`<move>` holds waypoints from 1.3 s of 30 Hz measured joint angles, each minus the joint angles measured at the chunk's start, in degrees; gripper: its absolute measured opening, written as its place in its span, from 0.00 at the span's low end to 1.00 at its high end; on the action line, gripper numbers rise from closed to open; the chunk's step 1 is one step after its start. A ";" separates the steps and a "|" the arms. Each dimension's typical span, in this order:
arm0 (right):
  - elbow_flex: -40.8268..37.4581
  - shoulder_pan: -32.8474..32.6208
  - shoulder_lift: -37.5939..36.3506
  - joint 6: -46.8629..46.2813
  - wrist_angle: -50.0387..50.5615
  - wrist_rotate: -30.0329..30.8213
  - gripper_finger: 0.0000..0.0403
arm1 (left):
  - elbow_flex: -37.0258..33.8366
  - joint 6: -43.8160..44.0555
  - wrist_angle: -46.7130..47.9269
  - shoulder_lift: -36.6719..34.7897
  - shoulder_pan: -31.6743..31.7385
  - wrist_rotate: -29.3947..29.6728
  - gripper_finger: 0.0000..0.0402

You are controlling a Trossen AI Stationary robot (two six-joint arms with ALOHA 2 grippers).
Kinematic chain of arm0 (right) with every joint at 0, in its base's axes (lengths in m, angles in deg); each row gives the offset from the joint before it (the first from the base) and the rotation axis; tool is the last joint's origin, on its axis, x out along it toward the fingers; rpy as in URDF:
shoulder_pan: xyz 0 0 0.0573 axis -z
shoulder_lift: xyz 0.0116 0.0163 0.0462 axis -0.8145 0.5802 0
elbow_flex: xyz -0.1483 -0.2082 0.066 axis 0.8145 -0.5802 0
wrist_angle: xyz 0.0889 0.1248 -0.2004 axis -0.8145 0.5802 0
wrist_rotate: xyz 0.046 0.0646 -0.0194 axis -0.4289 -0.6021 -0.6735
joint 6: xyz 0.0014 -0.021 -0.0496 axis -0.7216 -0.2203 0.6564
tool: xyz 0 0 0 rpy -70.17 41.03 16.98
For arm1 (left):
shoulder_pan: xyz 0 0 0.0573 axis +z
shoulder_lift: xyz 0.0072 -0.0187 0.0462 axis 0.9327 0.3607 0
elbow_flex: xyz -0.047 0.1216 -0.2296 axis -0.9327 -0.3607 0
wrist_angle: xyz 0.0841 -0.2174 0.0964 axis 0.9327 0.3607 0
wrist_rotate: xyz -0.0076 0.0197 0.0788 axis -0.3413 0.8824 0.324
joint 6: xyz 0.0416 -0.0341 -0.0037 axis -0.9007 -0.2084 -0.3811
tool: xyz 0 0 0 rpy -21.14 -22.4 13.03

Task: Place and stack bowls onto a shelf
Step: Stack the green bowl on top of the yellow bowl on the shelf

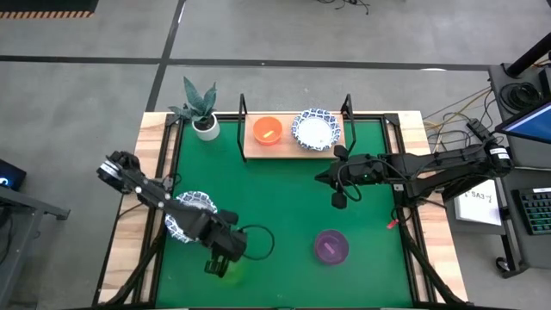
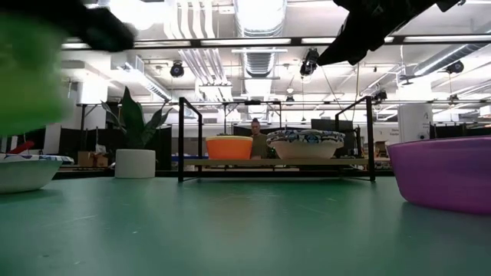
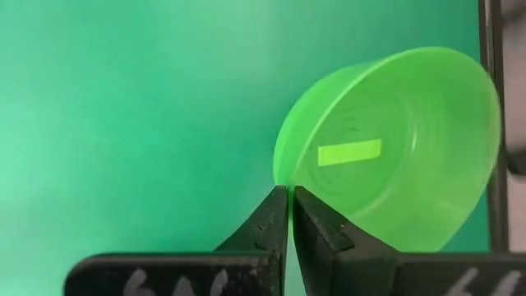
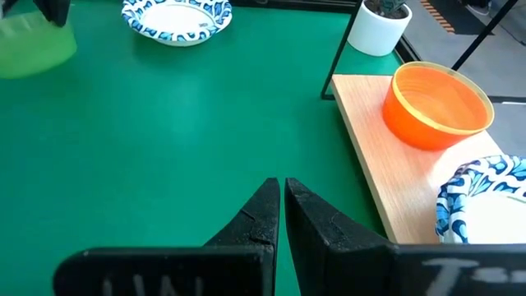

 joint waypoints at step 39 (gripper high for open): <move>0.00 0.00 -2.05 0.28 5.35 -0.07 0.03 | 19.46 -25.55 -5.59 5.76 62.98 14.67 0.00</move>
